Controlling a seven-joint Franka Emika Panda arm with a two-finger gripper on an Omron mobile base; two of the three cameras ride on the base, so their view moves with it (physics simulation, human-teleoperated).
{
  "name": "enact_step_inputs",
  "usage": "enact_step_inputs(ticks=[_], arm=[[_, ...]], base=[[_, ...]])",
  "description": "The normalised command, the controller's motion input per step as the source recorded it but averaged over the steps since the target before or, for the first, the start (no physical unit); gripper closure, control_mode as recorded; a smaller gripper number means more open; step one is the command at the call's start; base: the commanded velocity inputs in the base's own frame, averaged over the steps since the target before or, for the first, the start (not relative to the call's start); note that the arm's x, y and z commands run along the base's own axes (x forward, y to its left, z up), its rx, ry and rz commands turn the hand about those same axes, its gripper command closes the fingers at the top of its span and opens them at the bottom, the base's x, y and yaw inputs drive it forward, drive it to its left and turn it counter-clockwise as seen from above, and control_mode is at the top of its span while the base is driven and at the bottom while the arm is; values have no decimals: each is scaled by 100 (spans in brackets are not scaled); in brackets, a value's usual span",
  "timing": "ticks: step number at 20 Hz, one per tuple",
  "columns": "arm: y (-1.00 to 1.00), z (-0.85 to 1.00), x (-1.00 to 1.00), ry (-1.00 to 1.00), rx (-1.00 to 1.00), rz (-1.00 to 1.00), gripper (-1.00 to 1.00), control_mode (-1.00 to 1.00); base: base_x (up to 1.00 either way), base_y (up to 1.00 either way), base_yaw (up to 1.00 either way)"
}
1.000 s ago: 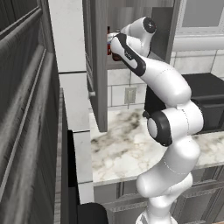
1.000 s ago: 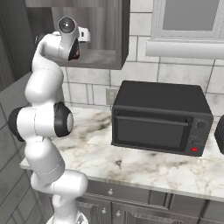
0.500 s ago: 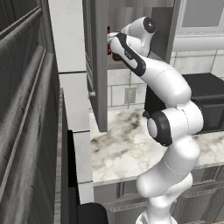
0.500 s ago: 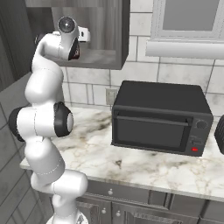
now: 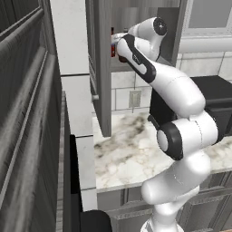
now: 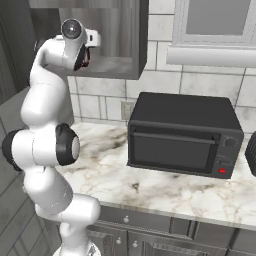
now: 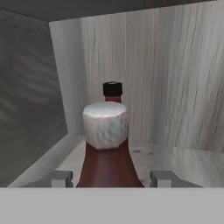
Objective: Take 2 condiments from the cabinet and move them on the counter near the stove.Make sure the condiments are lined up with each other, next to each other.
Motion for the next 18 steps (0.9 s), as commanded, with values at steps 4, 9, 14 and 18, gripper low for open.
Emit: enact_step_inputs(ticks=[4,9,14,18], arm=[[-33,0,-84,-10,0,1,100,-100],[-42,6,-97,-5,0,6,100,-100],[-40,41,-98,0,0,0,100,-100],[-15,22,-99,0,-3,0,100,-100]], base=[[0,0,0],[0,0,0],[0,0,0],[0,0,0]])
